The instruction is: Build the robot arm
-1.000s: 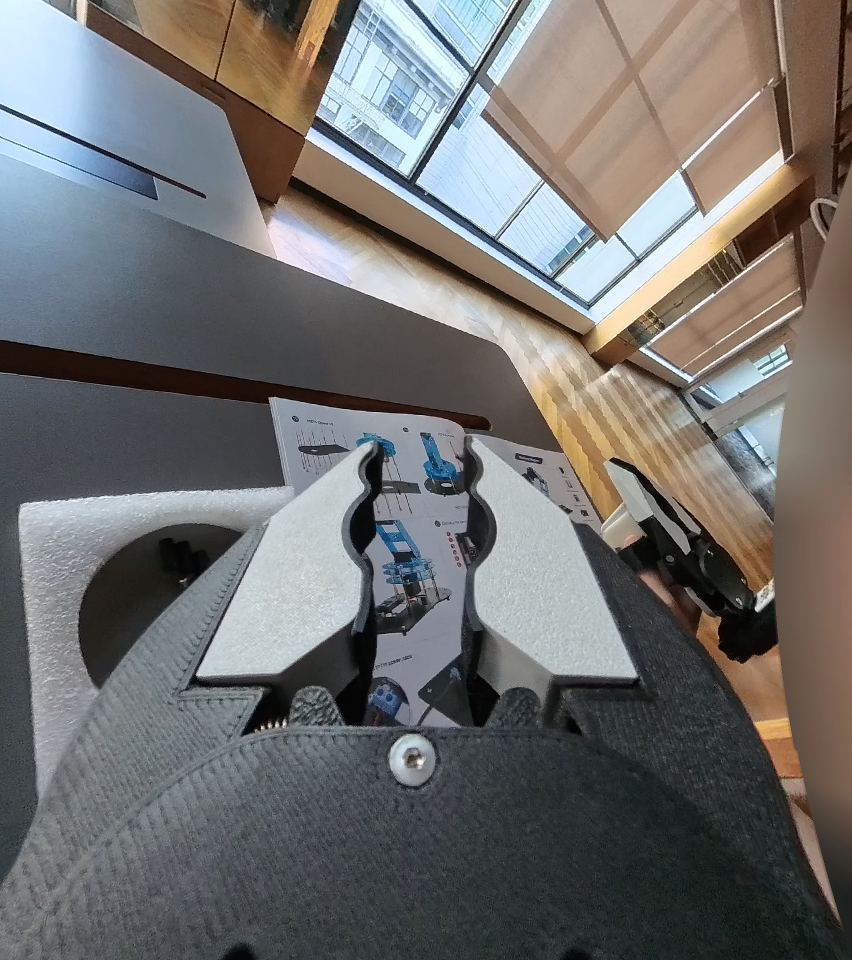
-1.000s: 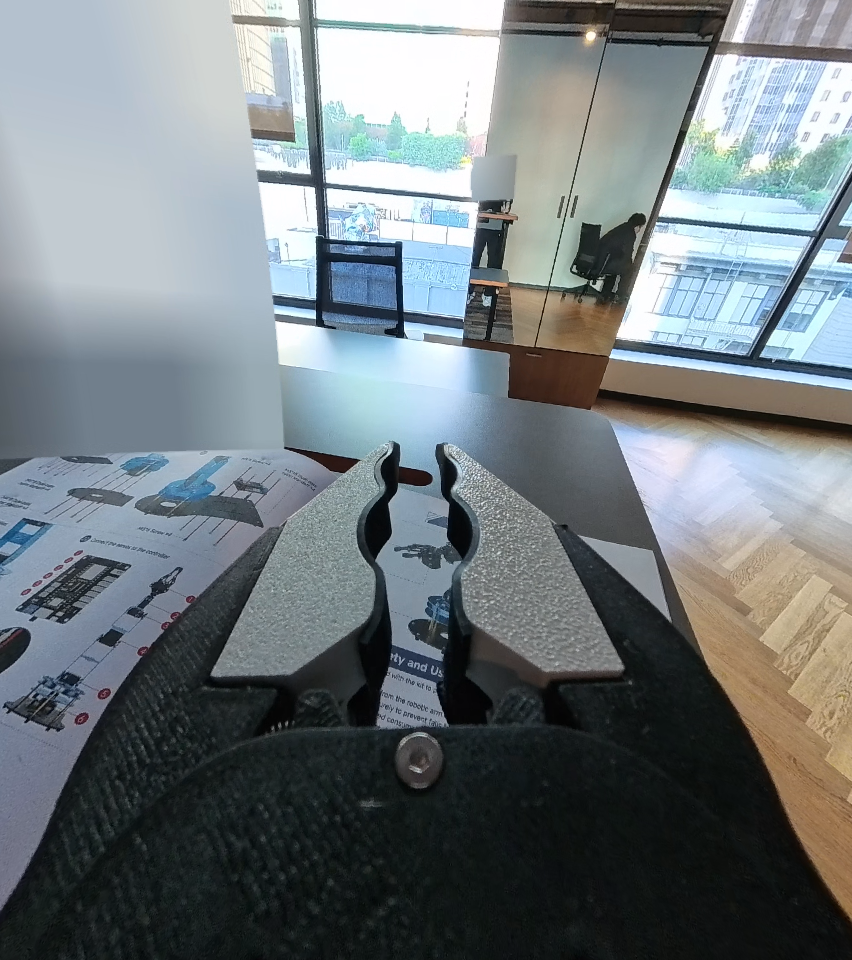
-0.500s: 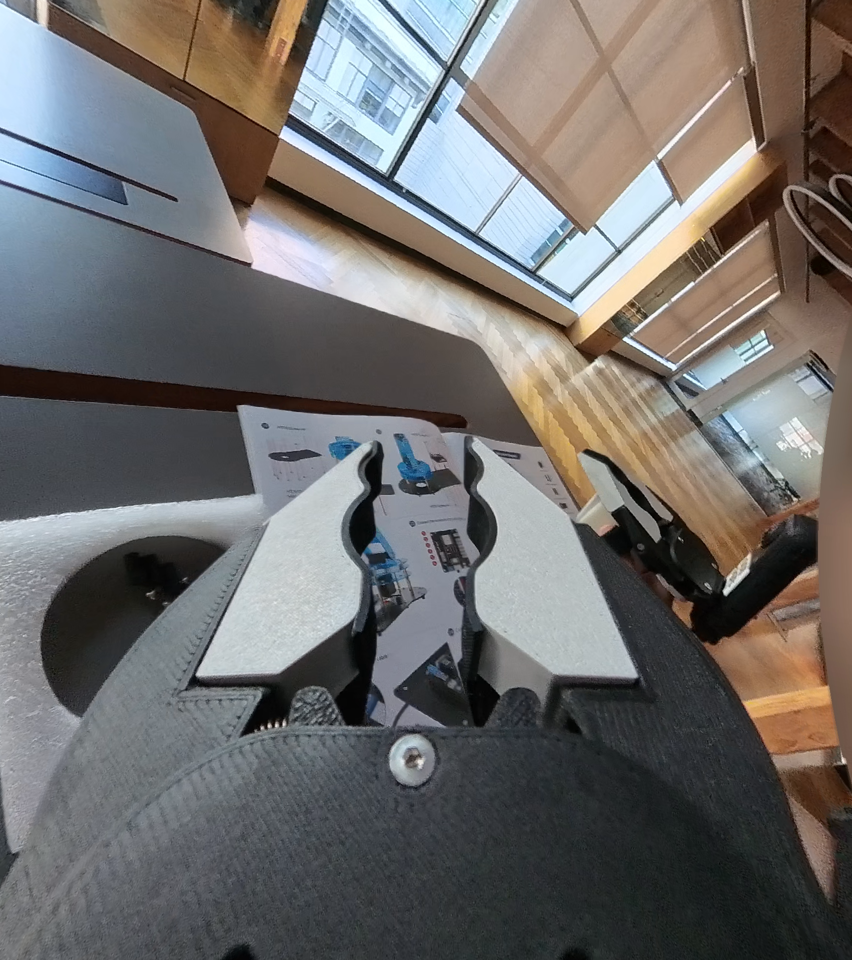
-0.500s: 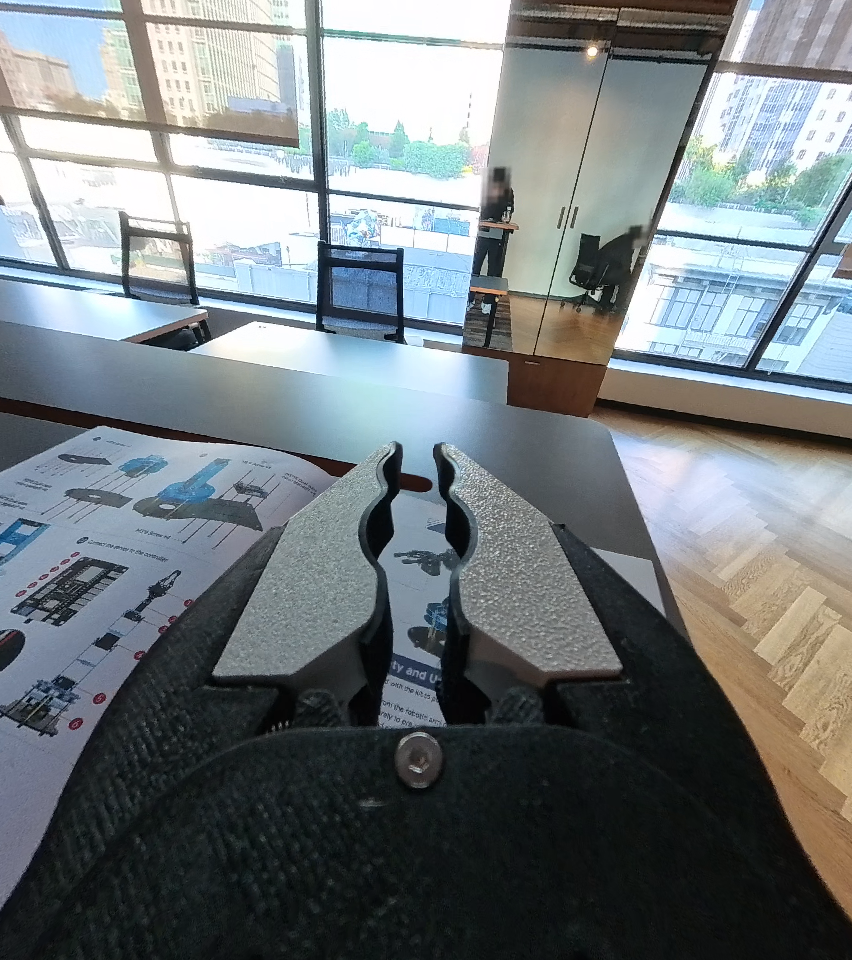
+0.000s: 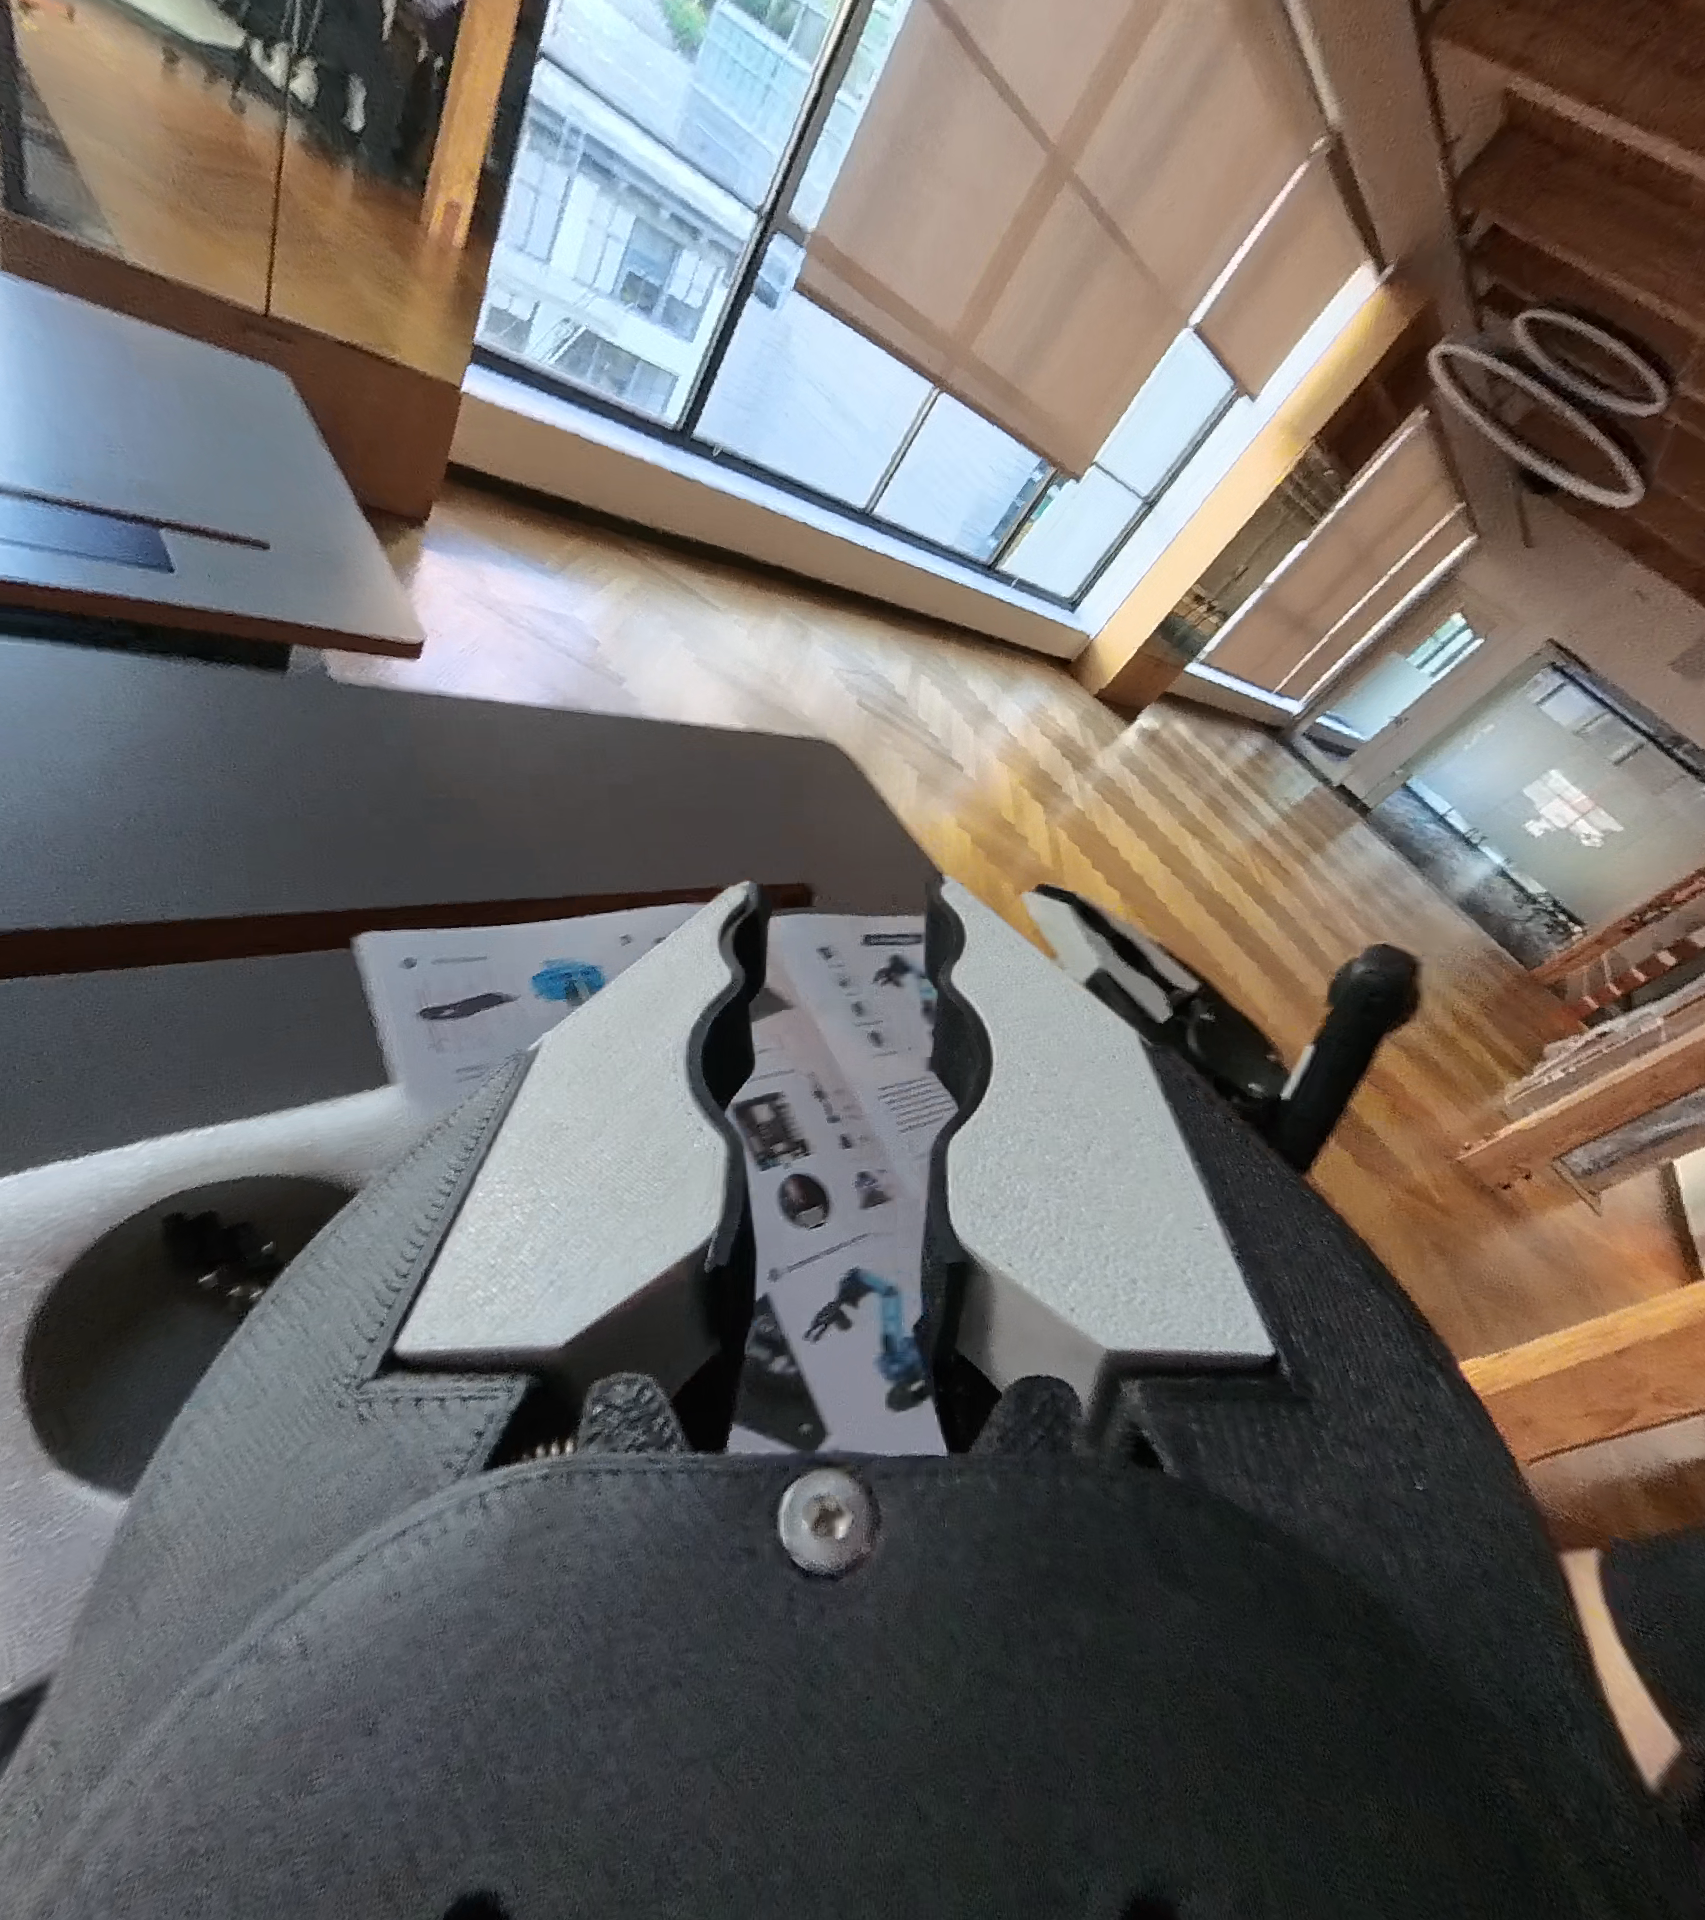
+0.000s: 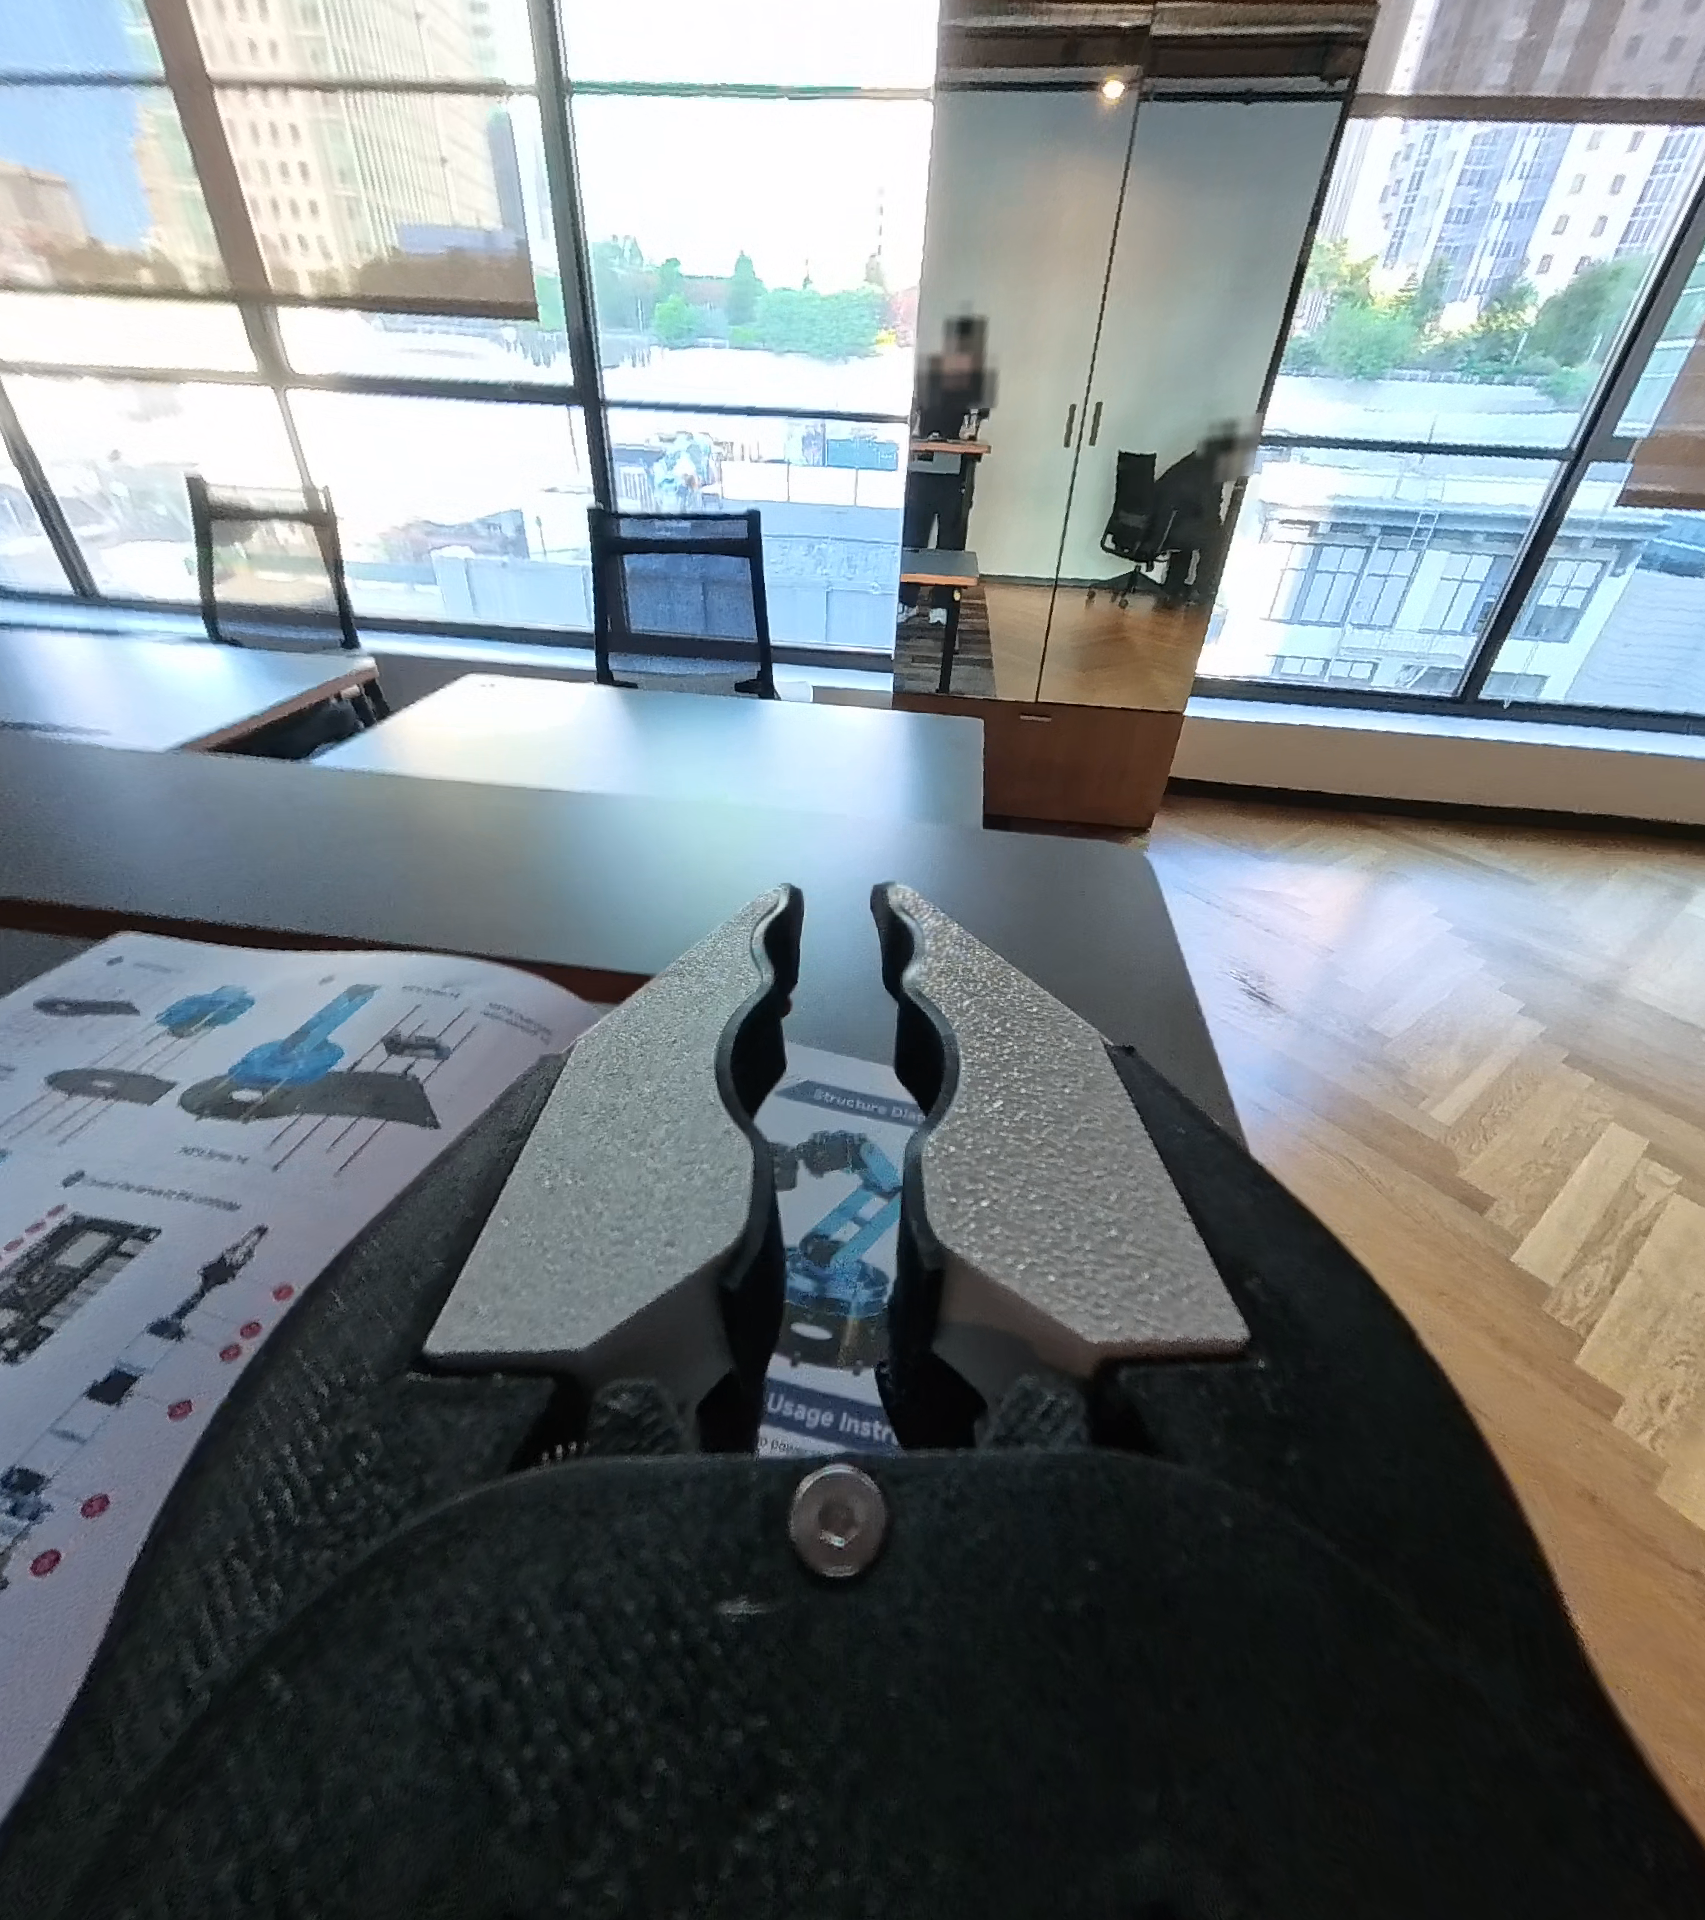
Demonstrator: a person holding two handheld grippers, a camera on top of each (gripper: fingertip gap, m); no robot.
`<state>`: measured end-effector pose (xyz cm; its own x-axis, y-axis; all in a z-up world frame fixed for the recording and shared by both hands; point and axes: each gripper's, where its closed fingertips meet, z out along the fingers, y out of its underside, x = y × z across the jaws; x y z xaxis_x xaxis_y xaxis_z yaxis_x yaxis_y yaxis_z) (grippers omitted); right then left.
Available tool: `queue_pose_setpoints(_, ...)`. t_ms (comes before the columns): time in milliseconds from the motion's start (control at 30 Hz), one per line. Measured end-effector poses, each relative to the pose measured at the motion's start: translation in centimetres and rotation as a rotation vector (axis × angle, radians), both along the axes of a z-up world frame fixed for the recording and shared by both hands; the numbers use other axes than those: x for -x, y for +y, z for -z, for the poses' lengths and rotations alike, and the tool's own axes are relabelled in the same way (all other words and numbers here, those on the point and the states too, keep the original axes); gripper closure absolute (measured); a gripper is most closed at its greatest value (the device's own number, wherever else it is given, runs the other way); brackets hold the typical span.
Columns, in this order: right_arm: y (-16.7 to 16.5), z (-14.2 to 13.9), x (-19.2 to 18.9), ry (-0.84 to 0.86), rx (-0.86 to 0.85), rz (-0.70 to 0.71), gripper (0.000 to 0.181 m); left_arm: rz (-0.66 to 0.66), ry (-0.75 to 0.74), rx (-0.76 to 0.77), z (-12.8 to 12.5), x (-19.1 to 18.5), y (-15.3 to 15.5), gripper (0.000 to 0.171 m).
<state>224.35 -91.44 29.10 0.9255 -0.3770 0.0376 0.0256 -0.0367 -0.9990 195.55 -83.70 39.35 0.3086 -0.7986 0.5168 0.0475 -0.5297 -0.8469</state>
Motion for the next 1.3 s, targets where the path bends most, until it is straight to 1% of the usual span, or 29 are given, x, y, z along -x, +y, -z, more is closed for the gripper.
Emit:
queue_pose_setpoints(67,-0.5,-0.8,-0.6,0.037,-0.059,0.006,0.168,-0.006,-0.023,-0.043,-1.6,-0.1,-1.2,0.143)
queue_pose_setpoints(133,-0.7,-1.3,-1.1,0.08,-0.101,0.005,0.165,-0.096,0.004,-0.073,-1.7,0.2,-1.2,0.144)
queue_pose_setpoints(200,-0.8,-1.3,-1.6,0.122,-0.124,0.016,0.157,-0.185,-0.03,-0.081,-2.1,0.4,-0.8,0.145)
queue_pose_setpoints(267,-0.5,-1.2,-1.6,0.127,-0.121,0.017,0.155,-0.192,-0.071,-0.088,-2.9,-0.2,-1.0,0.151)
queue_pose_setpoints(300,-0.3,-1.2,-1.5,0.118,-0.115,0.016,0.155,-0.186,-0.053,-0.086,-2.8,-0.5,-0.9,0.15)
queue_pose_setpoints(367,0.3,-1.0,-1.3,0.108,-0.105,0.018,0.155,-0.182,0.051,-0.077,-1.6,-0.7,-0.3,0.142)
queue_pose_setpoints(433,0.8,-0.9,-0.8,0.113,-0.101,0.001,0.157,-0.202,0.157,-0.073,-0.1,-0.3,0.5,0.138)
queue_pose_setpoints(533,1.4,-0.7,-0.2,0.086,-0.074,-0.01,0.159,-0.199,0.304,-0.11,1.5,0.4,1.1,0.137)
queue_pose_setpoints(600,2.0,-0.3,0.6,0.089,-0.05,-0.044,0.161,-0.247,0.411,-0.152,2.7,1.4,1.9,0.138)
queue_pose_setpoints(633,2.4,-0.1,1.3,0.092,-0.032,-0.084,0.165,-0.274,0.462,-0.171,3.4,1.8,2.4,0.138)
queue_pose_setpoints(667,3.0,0.1,3.0,0.093,-0.014,-0.185,0.168,-0.275,0.507,-0.184,4.1,1.9,2.5,0.139)
queue_pose_setpoints(733,3.7,-0.1,8.5,0.125,-0.004,-0.527,0.181,-0.198,0.568,-0.155,5.6,0.9,1.8,0.145)
queue_pose_setpoints(767,3.9,0.7,9.6,0.152,0.044,-0.584,0.181,-0.151,0.577,-0.122,6.3,0.3,1.2,0.147)
queue_pose_setpoints(833,4.3,2.6,9.6,0.102,0.158,-0.553,0.179,-0.083,0.567,-0.074,7.0,-0.8,0.2,0.147)
queue_pose_setpoints(867,4.3,2.6,9.3,0.06,0.168,-0.522,0.176,-0.065,0.574,-0.066,7.2,-1.1,-0.2,0.144)
queue_pose_setpoints(933,4.2,2.0,8.2,0.032,0.134,-0.437,0.176,-0.083,0.625,-0.085,7.5,-0.8,0.0,0.142)
queue_pose_setpoints(1000,4.3,2.3,7.3,0.068,0.129,-0.392,0.177,-0.124,0.672,-0.126,7.5,-0.2,0.5,0.143)
queue_pose_setpoints(1067,4.5,2.8,7.1,0.116,0.132,-0.395,0.178,-0.126,0.678,-0.129,7.4,0.0,0.5,0.144)
queue_pose_setpoints(1133,4.7,2.4,7.3,0.14,0.097,-0.401,0.178,-0.103,0.66,-0.111,7.3,-0.2,0.1,0.147)
queue_pose_setpoints(1300,4.8,2.6,7.4,0.117,0.106,-0.391,0.179,-0.099,0.669,-0.079,7.8,0.3,0.1,0.149)
